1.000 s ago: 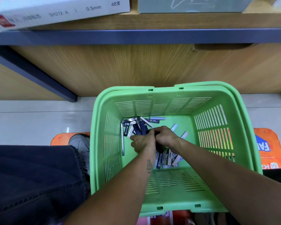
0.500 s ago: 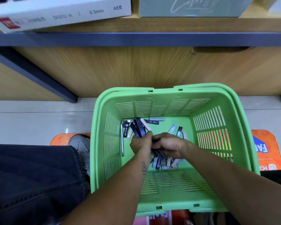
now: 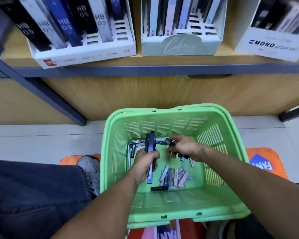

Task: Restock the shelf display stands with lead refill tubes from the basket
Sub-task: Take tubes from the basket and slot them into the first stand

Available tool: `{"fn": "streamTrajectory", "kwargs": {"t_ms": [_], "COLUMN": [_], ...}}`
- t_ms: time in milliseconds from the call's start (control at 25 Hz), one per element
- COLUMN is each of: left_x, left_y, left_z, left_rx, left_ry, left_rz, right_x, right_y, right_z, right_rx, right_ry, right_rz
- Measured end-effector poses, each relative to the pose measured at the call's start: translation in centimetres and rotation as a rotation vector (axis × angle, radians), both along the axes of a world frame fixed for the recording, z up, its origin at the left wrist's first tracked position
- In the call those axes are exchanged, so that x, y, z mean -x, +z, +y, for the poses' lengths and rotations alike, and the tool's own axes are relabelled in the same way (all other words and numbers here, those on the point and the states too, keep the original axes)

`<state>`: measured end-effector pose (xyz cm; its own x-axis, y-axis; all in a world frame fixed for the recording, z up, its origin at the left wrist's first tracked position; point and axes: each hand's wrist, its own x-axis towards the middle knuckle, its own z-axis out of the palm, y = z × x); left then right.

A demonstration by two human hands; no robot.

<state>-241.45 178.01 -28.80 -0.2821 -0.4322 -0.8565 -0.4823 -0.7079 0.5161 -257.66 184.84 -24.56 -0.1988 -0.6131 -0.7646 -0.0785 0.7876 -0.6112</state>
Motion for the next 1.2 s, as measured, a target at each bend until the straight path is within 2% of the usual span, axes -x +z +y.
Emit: {"fn": "streamTrajectory", "kwargs": {"t_ms": [120,280,640,960,1120,1200], "left_x": [0.0,0.0,-0.4,-0.2,0.1,0.1], "left_y": [1.6,2.6,1.3,2.0,3.2,4.4], "left_z": [0.1,0.9,1.0,1.0,-0.7,-1.9], "left_rx": [-0.033,-0.119,-0.305,-0.252,-0.175,-0.146], "left_ry": [-0.098,-0.237,-0.297,-0.255,-0.212,-0.238], "left_rz": [0.104,0.18,0.17,0.184,0.156,0.168], "right_x": [0.2,-1.0,-1.6,-0.9,0.8,2.2], "right_y": [2.3,2.9,0.5,1.2,3.6,5.2], "right_z": [-1.2,-1.3,-1.0,-1.6,-1.7,-1.2], "right_rx": [0.116,0.18,0.097,0.114,0.12,0.099], "right_ry": [-0.047,-0.077,0.154,0.343,0.199,0.094], "right_rz": [0.155,0.123,0.059,0.052,0.147,-0.031]}}
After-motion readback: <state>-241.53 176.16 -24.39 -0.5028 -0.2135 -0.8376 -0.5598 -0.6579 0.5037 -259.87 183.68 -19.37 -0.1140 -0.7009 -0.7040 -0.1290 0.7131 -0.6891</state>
